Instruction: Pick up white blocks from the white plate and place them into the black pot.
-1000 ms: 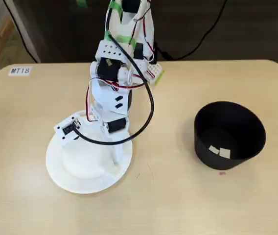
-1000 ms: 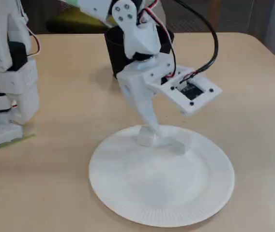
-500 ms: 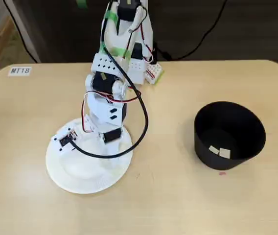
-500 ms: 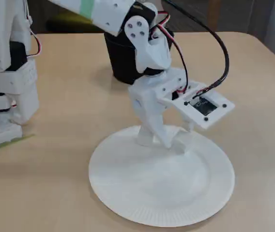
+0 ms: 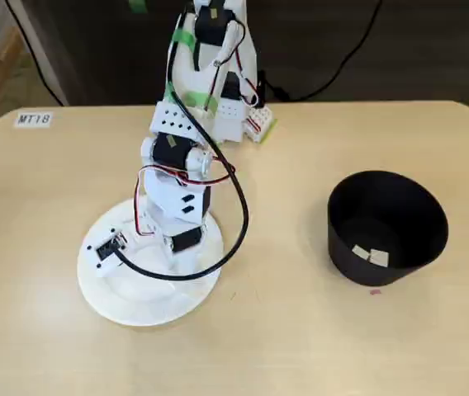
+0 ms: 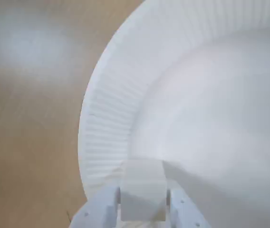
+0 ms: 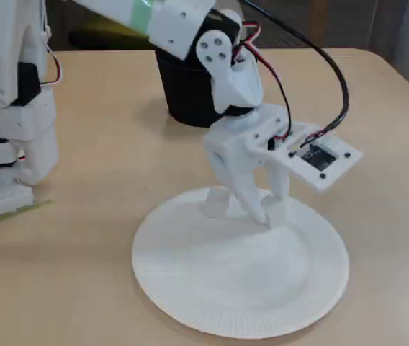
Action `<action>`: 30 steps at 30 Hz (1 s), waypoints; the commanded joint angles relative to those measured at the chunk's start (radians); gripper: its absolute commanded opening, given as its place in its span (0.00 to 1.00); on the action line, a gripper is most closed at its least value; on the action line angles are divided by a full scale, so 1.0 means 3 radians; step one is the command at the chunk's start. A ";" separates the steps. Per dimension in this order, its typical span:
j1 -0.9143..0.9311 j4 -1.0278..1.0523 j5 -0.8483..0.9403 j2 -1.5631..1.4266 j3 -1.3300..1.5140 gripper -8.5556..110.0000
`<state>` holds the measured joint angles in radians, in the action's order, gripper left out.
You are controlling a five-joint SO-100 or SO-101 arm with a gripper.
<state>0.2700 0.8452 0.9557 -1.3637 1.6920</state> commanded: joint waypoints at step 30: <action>-0.2234 0.0603 -0.3247 -0.2403 0.0000 0.05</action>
<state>-0.2623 0.9771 0.0368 -2.0157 1.6950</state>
